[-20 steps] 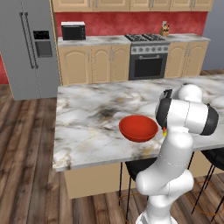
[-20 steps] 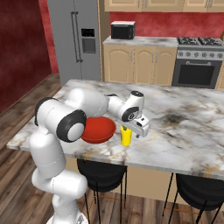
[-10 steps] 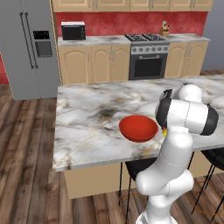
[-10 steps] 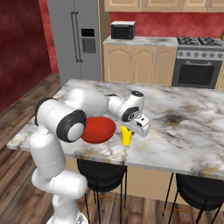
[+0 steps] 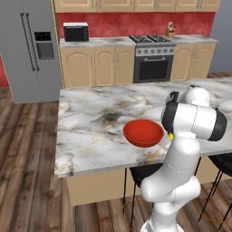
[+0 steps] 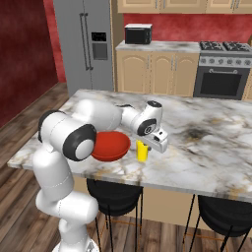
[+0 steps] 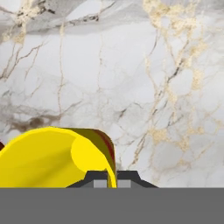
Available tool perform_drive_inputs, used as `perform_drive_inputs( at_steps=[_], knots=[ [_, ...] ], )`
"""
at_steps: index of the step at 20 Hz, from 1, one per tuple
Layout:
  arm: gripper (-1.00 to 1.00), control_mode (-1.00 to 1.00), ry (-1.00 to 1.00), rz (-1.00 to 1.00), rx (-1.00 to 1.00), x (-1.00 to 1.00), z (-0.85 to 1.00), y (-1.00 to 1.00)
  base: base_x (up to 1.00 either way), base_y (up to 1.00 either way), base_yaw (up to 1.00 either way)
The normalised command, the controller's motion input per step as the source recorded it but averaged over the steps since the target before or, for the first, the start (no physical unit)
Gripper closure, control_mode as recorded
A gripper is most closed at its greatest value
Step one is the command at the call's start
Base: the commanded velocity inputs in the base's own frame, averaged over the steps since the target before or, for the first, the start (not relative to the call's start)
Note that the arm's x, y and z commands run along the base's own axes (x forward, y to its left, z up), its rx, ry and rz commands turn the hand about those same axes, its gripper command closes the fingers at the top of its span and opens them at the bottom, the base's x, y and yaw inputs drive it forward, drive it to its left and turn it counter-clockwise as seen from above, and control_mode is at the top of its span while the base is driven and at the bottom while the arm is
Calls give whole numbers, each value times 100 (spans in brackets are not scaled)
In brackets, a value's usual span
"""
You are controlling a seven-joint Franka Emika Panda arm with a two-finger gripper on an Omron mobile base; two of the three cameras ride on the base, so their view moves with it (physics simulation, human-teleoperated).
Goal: Place the cup inside the bowl on the dining table and move the bowl to any counter.
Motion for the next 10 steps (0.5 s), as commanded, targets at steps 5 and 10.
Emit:
perform_drive_inputs(
  at_steps=[5, 10],
  knots=[
    [100, -100, 0, 0, 0, -3, 46, 0, 0, 0, 0],
    [100, -100, 0, 0, 0, 0, 46, 0, 0, 0, 0]
  ],
)
